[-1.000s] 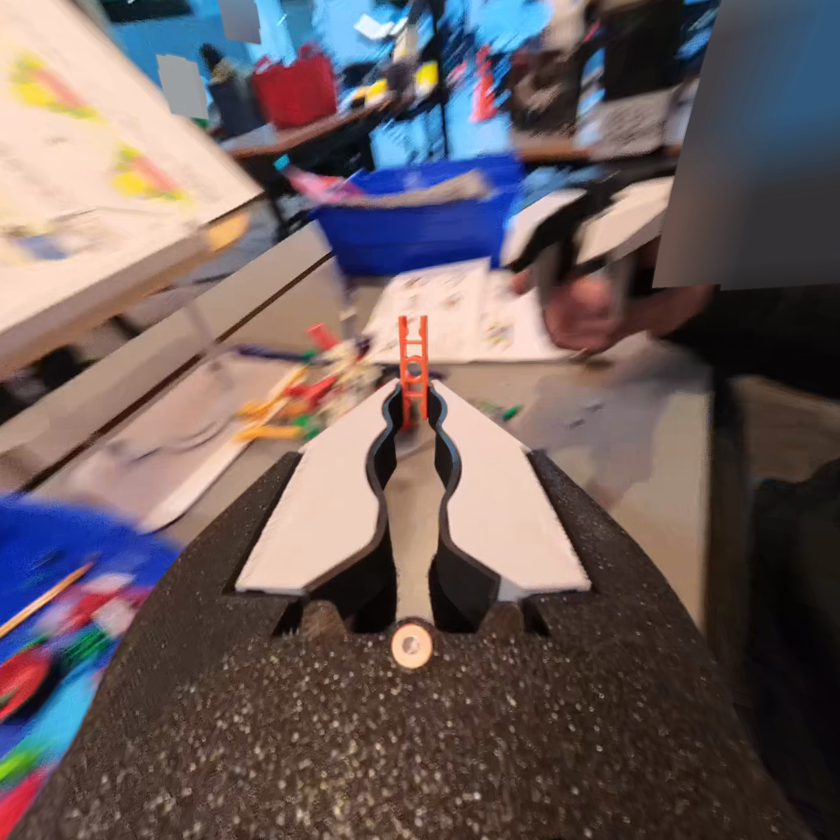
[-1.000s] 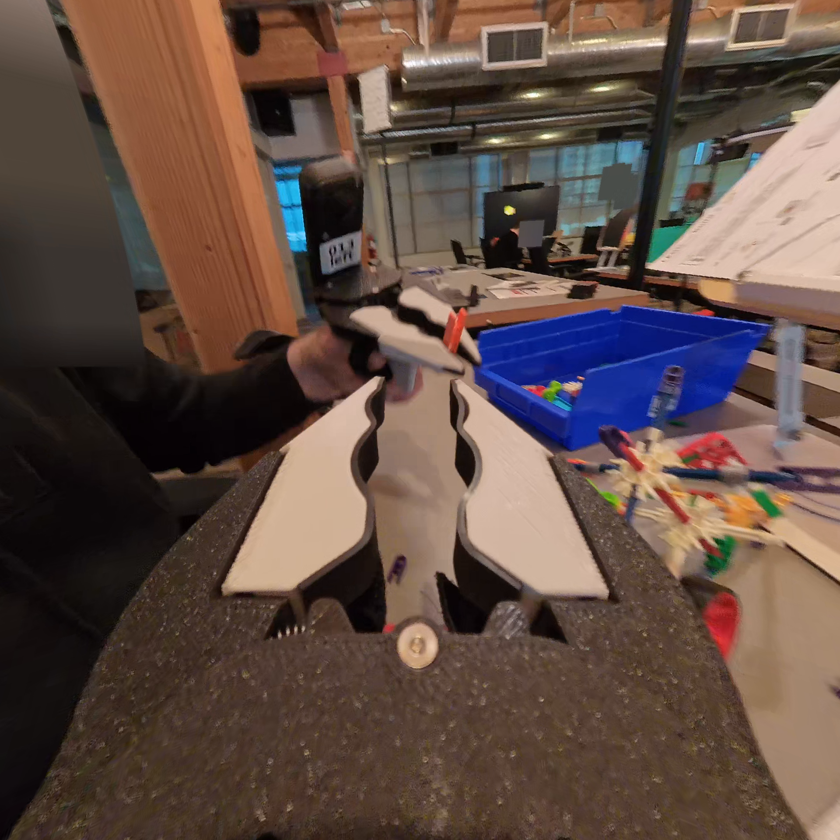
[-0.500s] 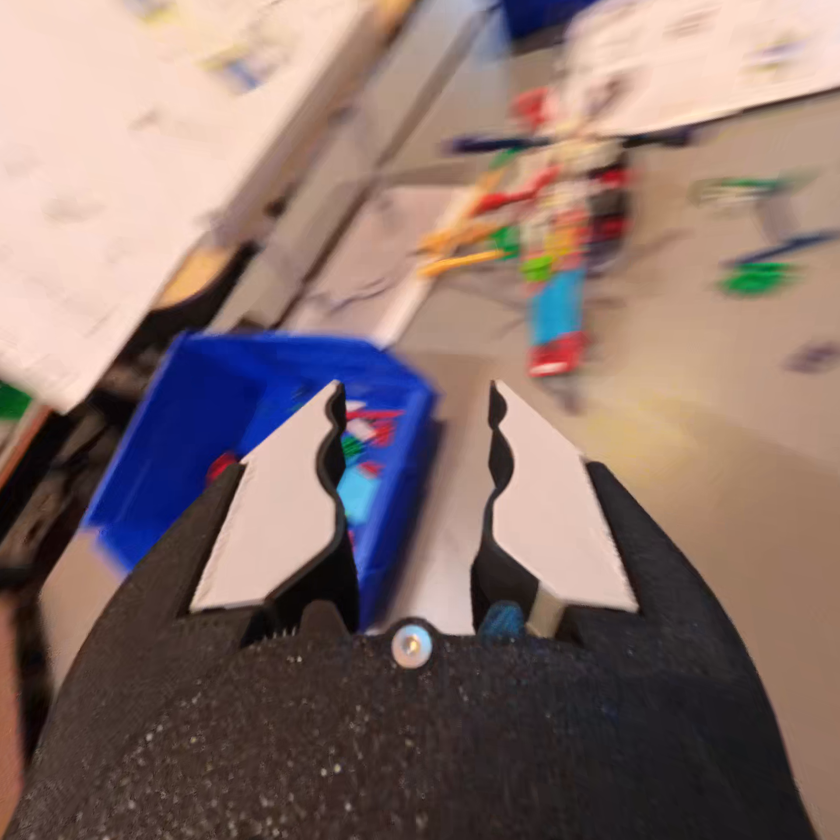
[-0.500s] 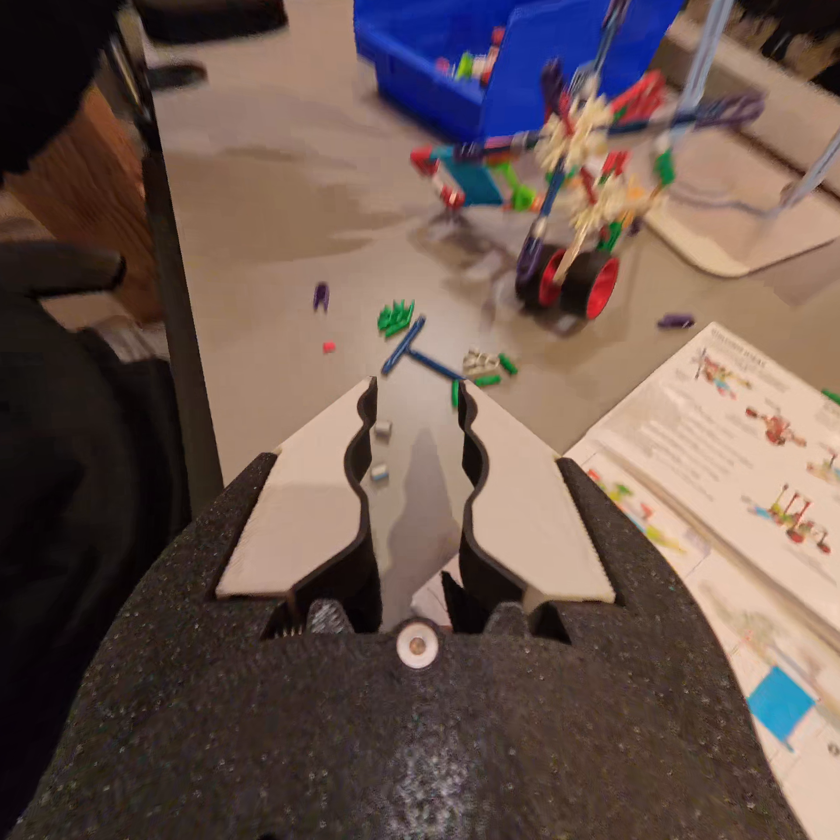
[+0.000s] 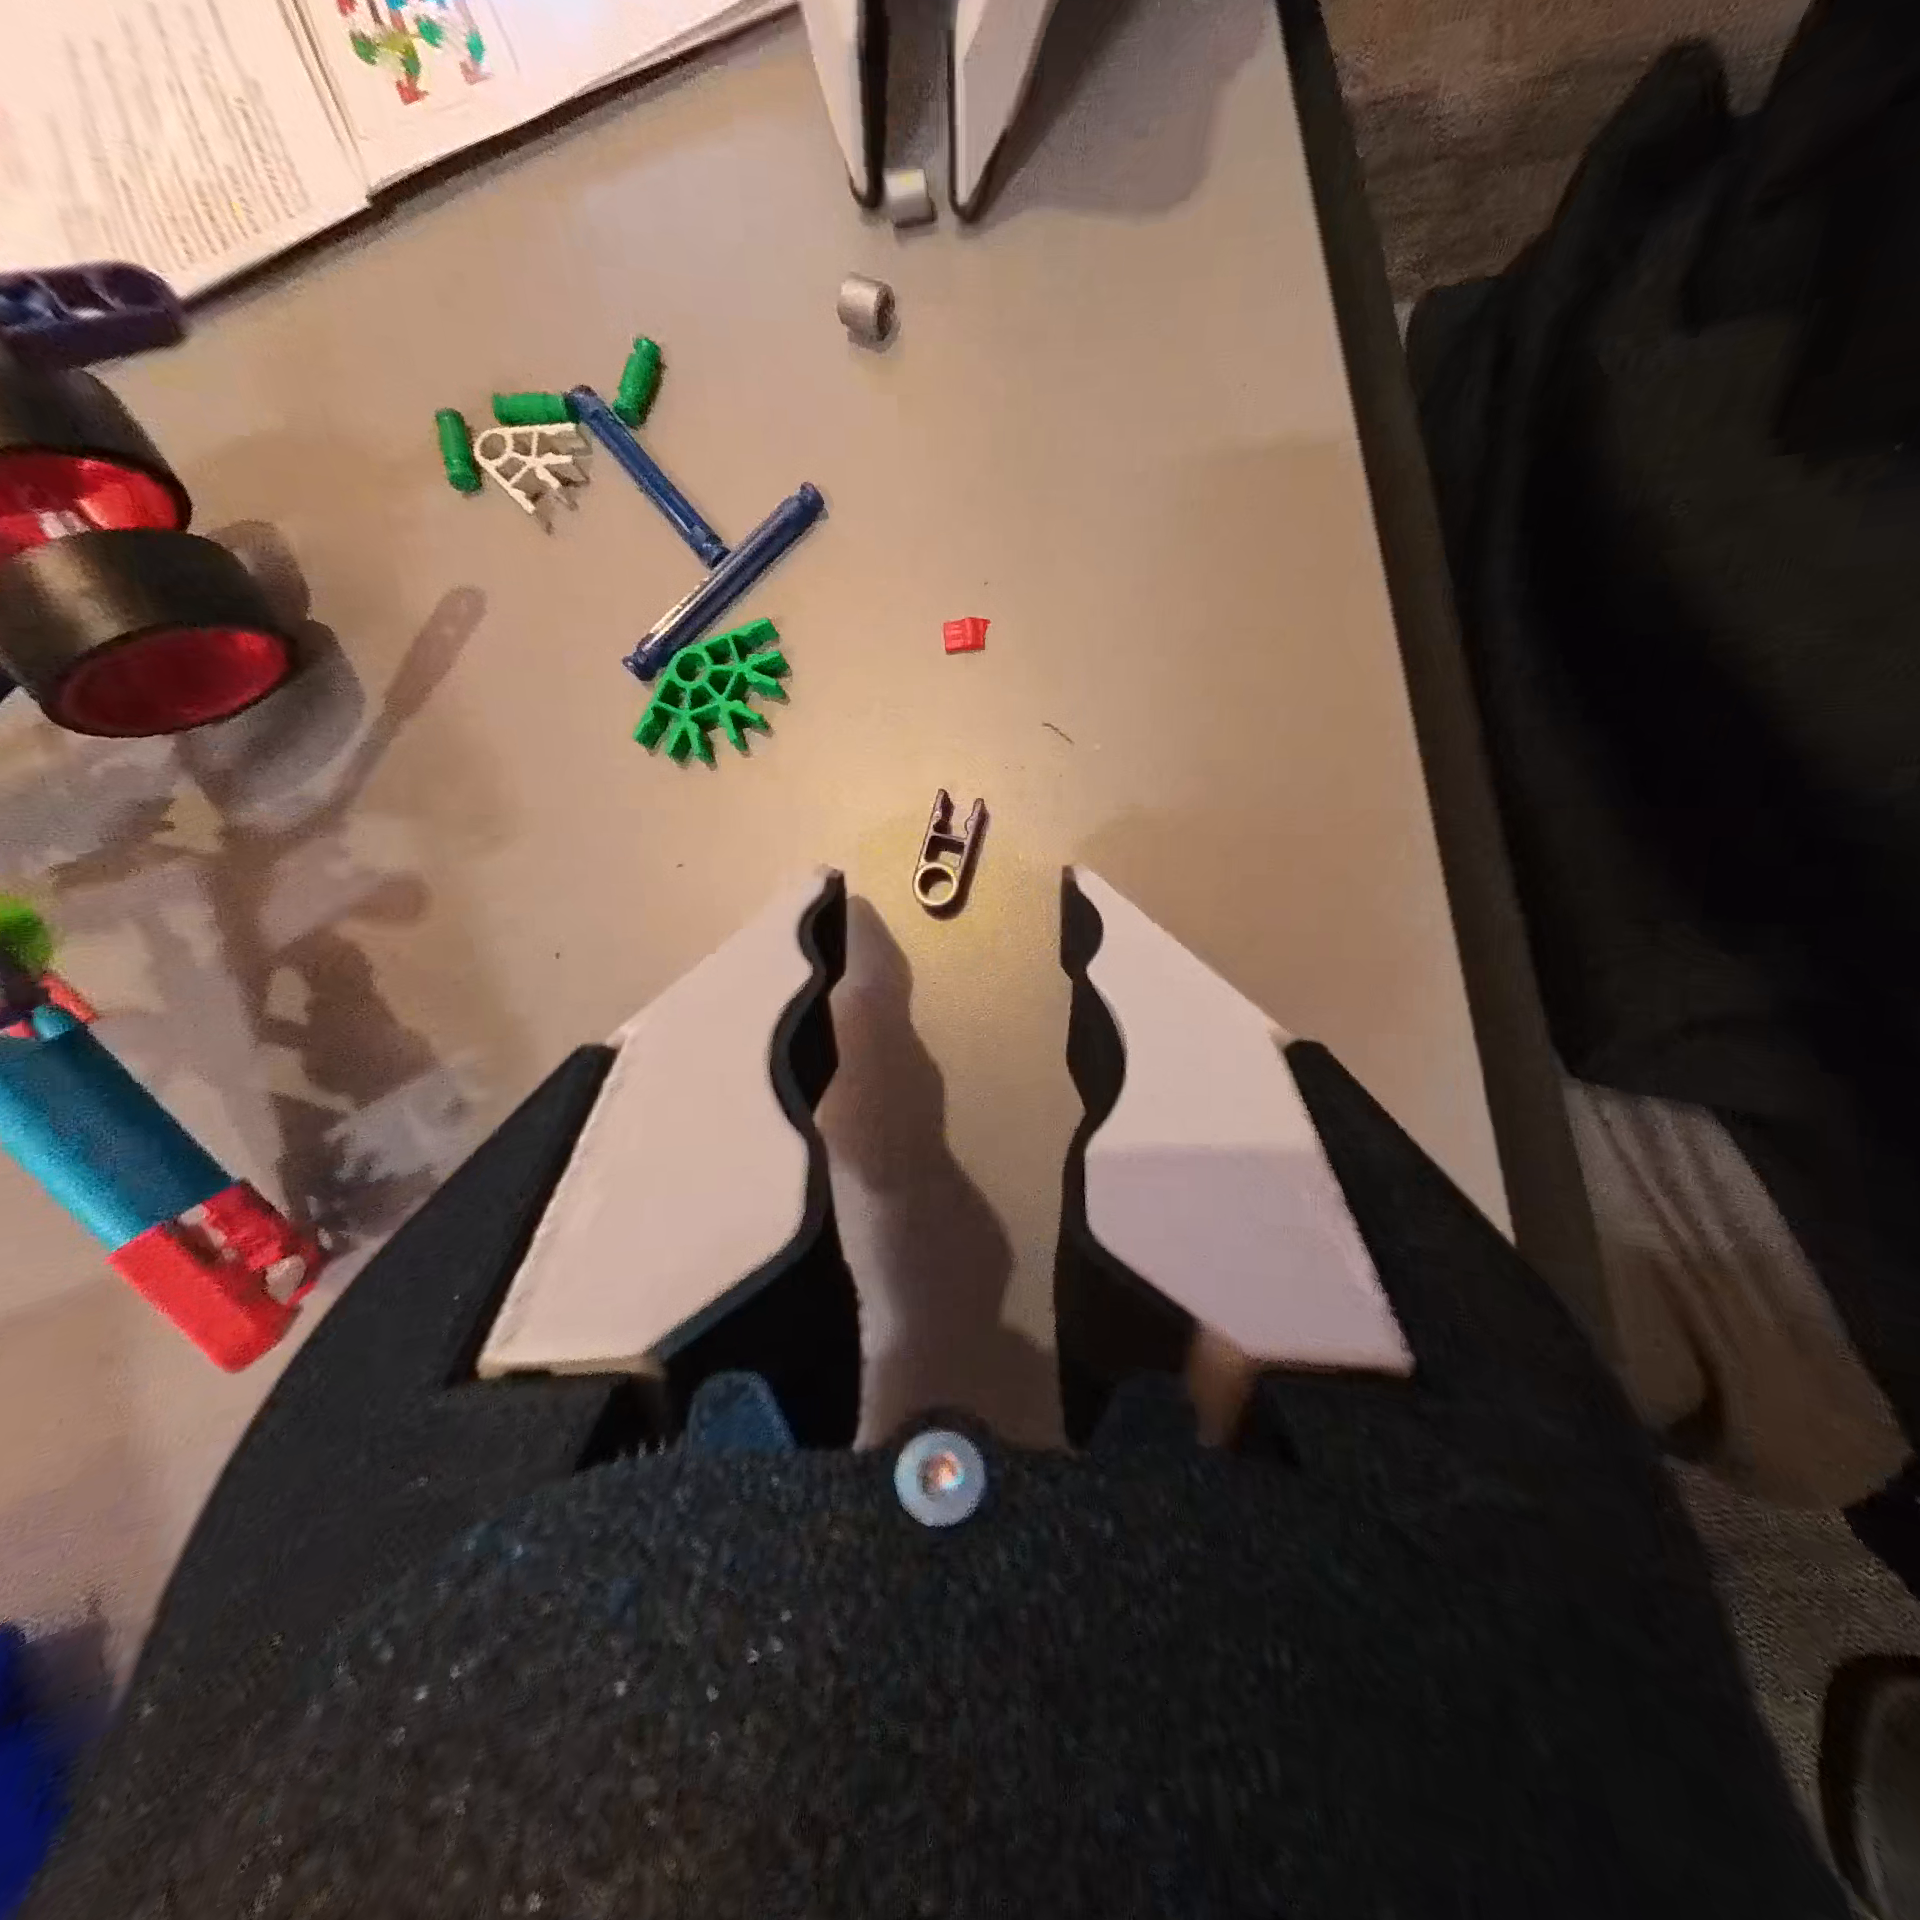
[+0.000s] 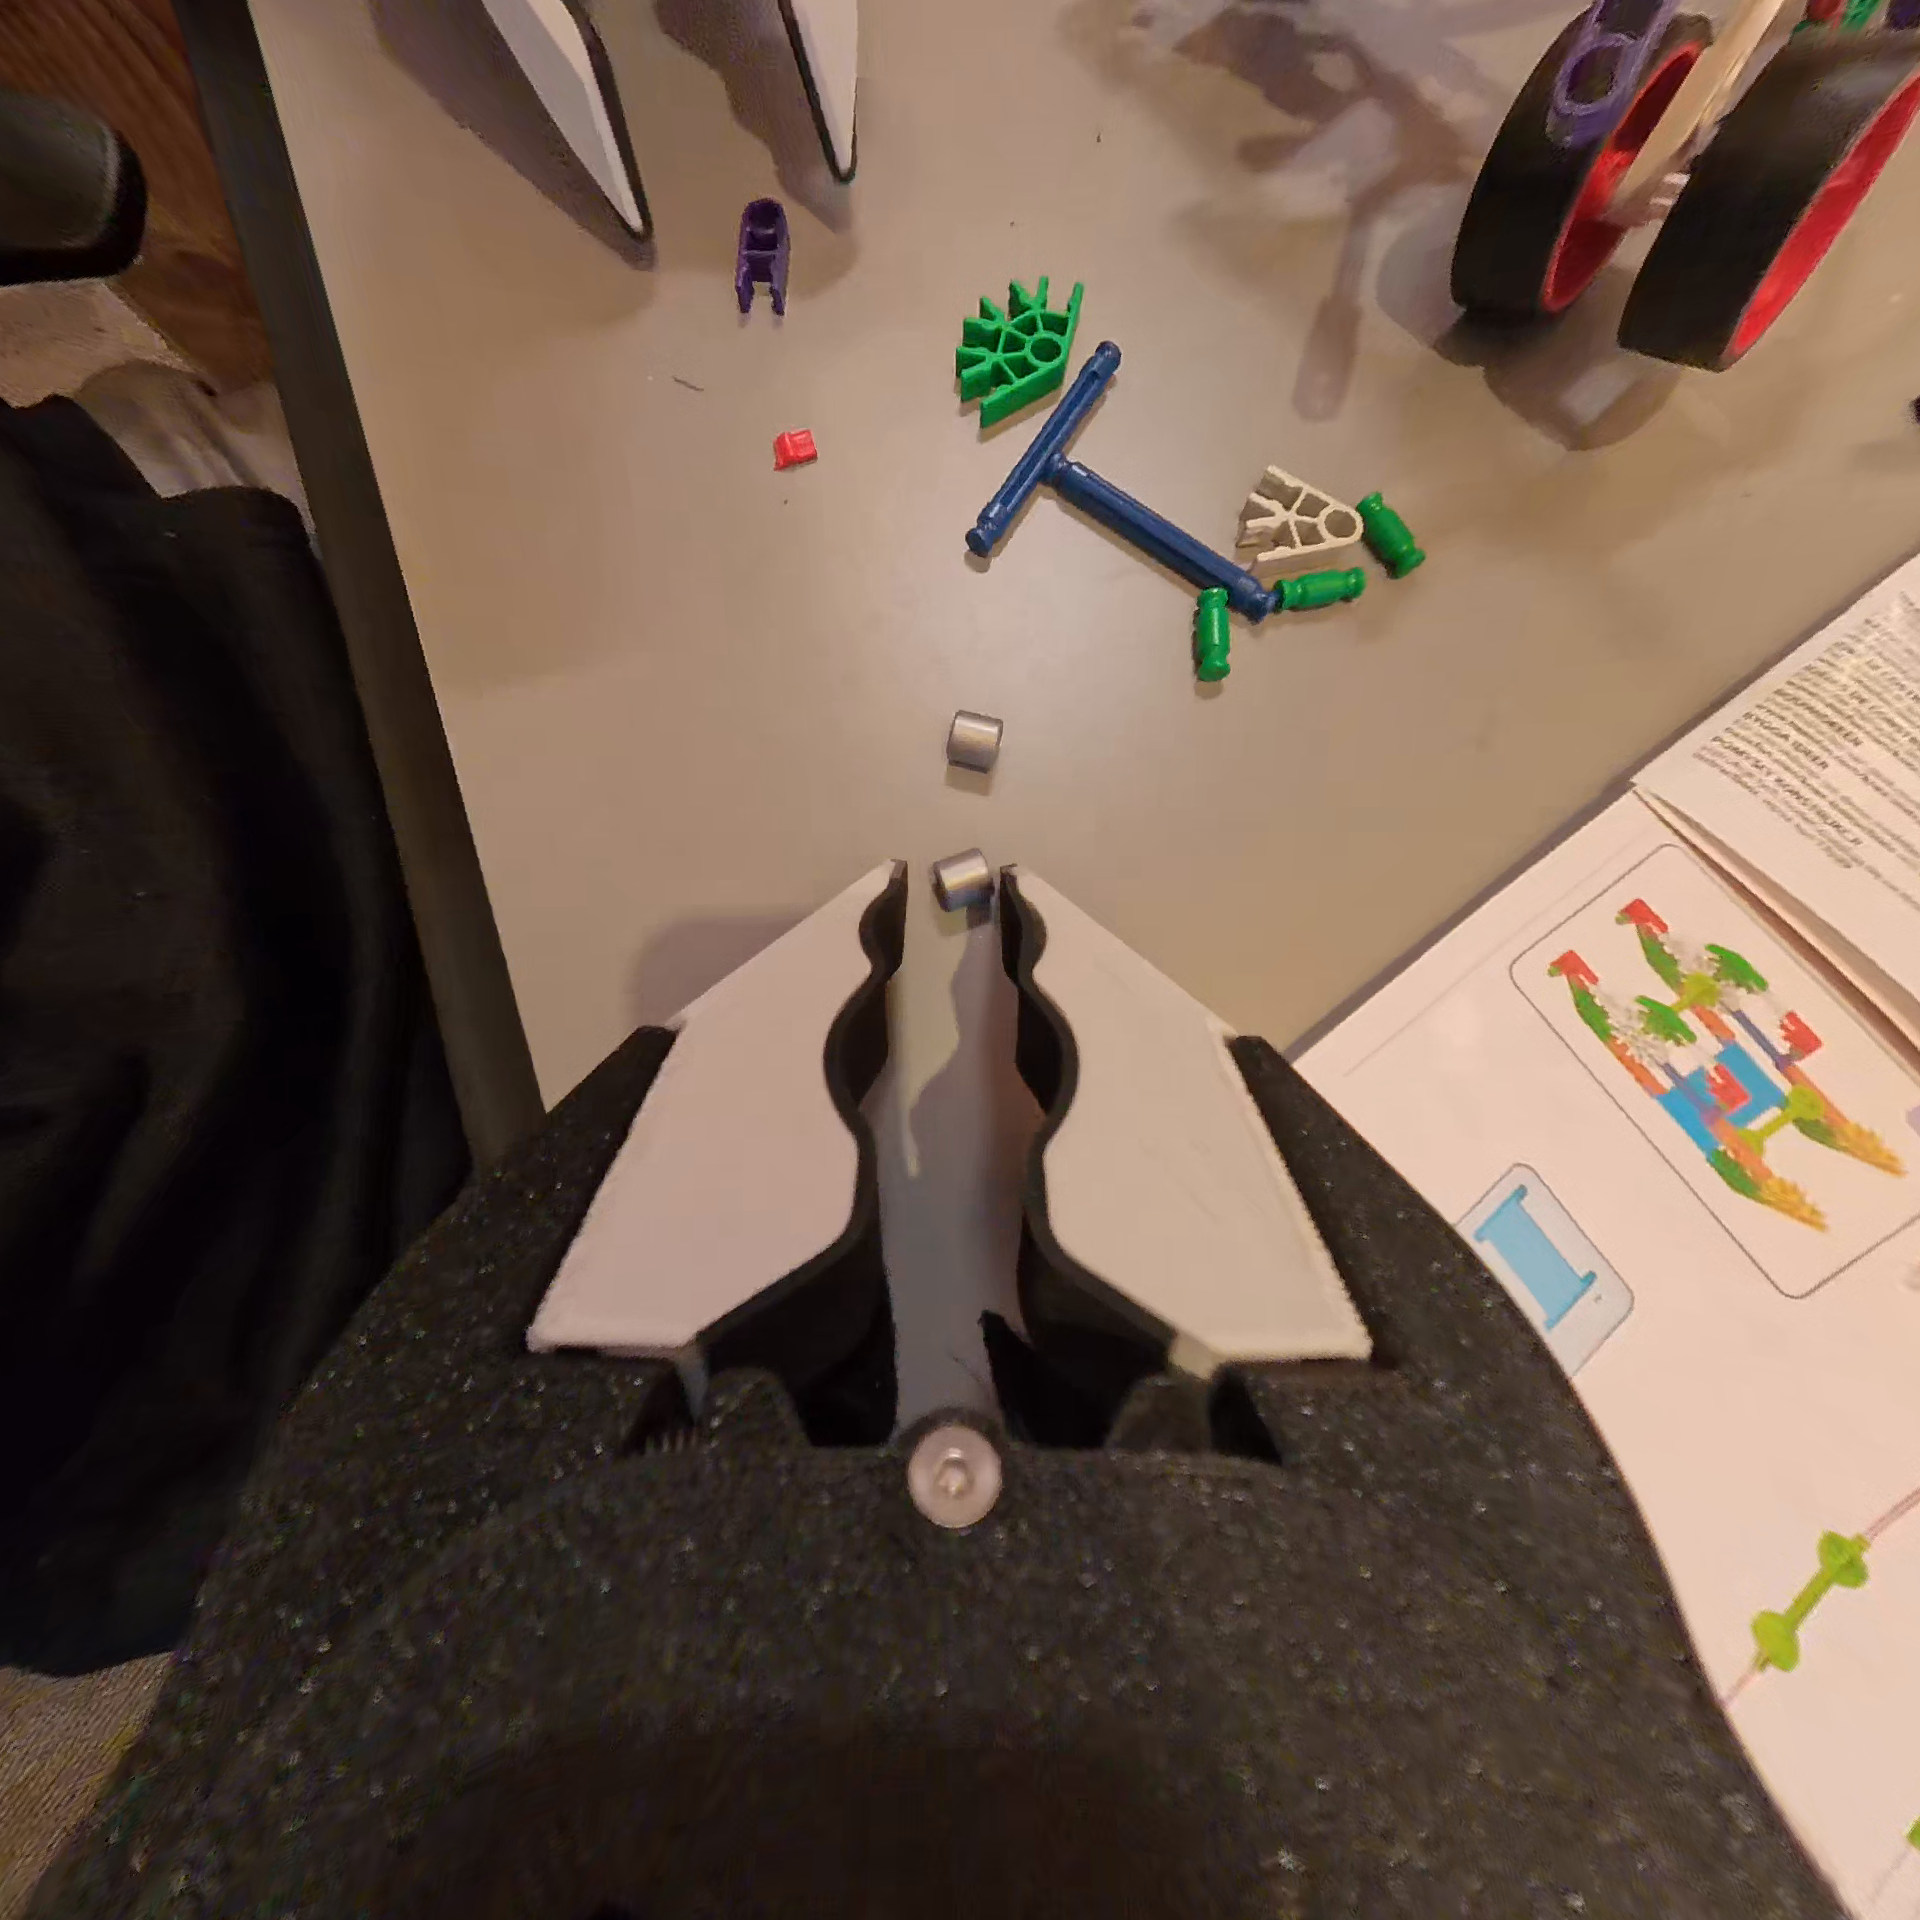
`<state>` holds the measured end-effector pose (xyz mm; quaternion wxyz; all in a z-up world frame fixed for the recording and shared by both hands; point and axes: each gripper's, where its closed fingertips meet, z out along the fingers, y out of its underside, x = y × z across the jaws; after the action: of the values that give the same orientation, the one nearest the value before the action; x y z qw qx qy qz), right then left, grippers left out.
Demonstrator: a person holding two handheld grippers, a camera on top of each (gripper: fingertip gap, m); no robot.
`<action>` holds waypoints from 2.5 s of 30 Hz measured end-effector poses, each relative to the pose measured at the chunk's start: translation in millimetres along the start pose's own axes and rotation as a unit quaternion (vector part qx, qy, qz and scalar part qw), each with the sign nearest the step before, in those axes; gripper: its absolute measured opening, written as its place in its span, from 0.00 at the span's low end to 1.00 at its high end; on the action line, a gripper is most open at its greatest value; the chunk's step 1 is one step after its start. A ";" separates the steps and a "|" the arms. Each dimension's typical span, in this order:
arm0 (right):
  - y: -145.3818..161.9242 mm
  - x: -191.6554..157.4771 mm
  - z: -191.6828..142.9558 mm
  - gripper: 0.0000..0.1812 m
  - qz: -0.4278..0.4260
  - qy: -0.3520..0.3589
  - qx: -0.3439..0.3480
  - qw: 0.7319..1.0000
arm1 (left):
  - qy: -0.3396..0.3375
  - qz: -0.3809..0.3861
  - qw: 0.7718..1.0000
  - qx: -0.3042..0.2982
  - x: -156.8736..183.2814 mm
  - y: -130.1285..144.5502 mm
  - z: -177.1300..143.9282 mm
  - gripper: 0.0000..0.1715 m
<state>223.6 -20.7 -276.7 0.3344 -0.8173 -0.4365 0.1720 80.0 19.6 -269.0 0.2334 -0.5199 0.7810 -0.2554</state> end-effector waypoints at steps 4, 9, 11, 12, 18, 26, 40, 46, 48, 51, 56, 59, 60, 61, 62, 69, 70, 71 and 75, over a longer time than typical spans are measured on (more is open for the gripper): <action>-2.6 3.1 2.1 0.05 -0.001 0.003 0.002 1.000 | 0.006 -0.003 1.000 0.007 -0.6 -1.7 6.7 0.11; -4.6 2.7 3.7 0.05 -0.004 0.000 0.005 1.000 | 0.004 -0.011 1.000 0.027 -0.5 -4.9 6.9 0.04; -8.0 -0.6 4.7 0.05 -0.011 -0.003 0.008 1.000 | -0.011 -0.006 0.999 0.030 -2.2 -5.2 -1.6 0.04; -11.2 -3.3 5.1 0.05 -0.016 -0.009 0.012 1.000 | -0.019 -0.006 0.999 0.030 -3.6 -4.3 -10.1 0.04; -32.0 -11.8 6.7 0.05 -0.047 -0.022 0.029 0.998 | -0.225 -0.057 0.973 0.010 -87.0 33.4 -138.8 0.04; -58.1 -21.6 8.2 0.05 -0.067 -0.034 0.062 0.995 | -0.380 -0.115 0.917 -0.035 -156.1 87.8 -202.6 0.32; -48.7 -21.9 2.5 0.05 -0.039 -0.042 0.078 0.995 | -0.080 -0.012 0.997 0.009 -46.3 -28.3 21.8 0.29; -48.3 -20.9 0.1 0.05 -0.037 -0.044 0.088 0.994 | -0.059 -0.028 0.997 0.028 -46.0 -31.9 35.0 0.07; -48.1 -19.5 0.3 0.05 -0.037 -0.045 0.089 0.994 | -0.063 -0.036 0.996 0.044 -44.6 -33.9 29.3 0.00; -48.4 -19.0 0.3 0.05 -0.040 -0.047 0.091 0.994 | -0.092 -0.024 0.994 0.052 -43.5 -32.0 2.2 0.00; -48.3 -16.0 1.5 0.05 -0.038 -0.048 0.095 0.994 | -0.140 -0.029 0.987 0.069 -55.6 -24.9 -57.1 0.00; -52.6 -10.6 3.7 0.05 -0.032 -0.041 0.099 0.994 | -0.123 -0.026 0.990 0.069 -53.3 -31.1 -44.6 0.17; -54.0 -10.1 3.8 0.05 -0.032 -0.038 0.100 0.994 | -0.120 -0.024 0.990 0.063 -52.8 -33.6 -33.9 0.25; -55.2 -10.4 3.6 0.05 -0.032 -0.038 0.101 0.994 | -0.105 -0.017 0.993 0.054 -48.8 -34.8 -20.7 0.28; -55.1 -10.8 3.7 0.05 -0.031 -0.038 0.100 0.994 | -0.090 -0.010 0.995 0.043 -45.4 -34.7 -6.9 0.31; -48.4 -11.8 2.7 0.05 -0.021 -0.035 0.097 0.994 | -0.044 -0.030 0.998 0.026 -49.5 -34.0 41.7 0.24; -48.0 -12.2 2.3 0.05 -0.020 -0.037 0.098 0.994 | -0.047 -0.032 0.998 0.028 -49.9 -33.9 42.3 0.17; -47.5 -12.1 2.2 0.05 -0.020 -0.037 0.099 0.994 | -0.046 -0.030 0.998 0.031 -48.9 -34.2 42.5 0.16; -47.6 -10.2 2.0 0.05 -0.021 -0.039 0.100 0.994 | -0.060 -0.030 0.997 0.037 -49.3 -33.5 38.4 0.00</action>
<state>188.2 -9.5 -245.1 0.4006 -0.7633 -0.4468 0.2392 144.7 48.5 -271.8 0.2913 -0.5481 0.7399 -0.2596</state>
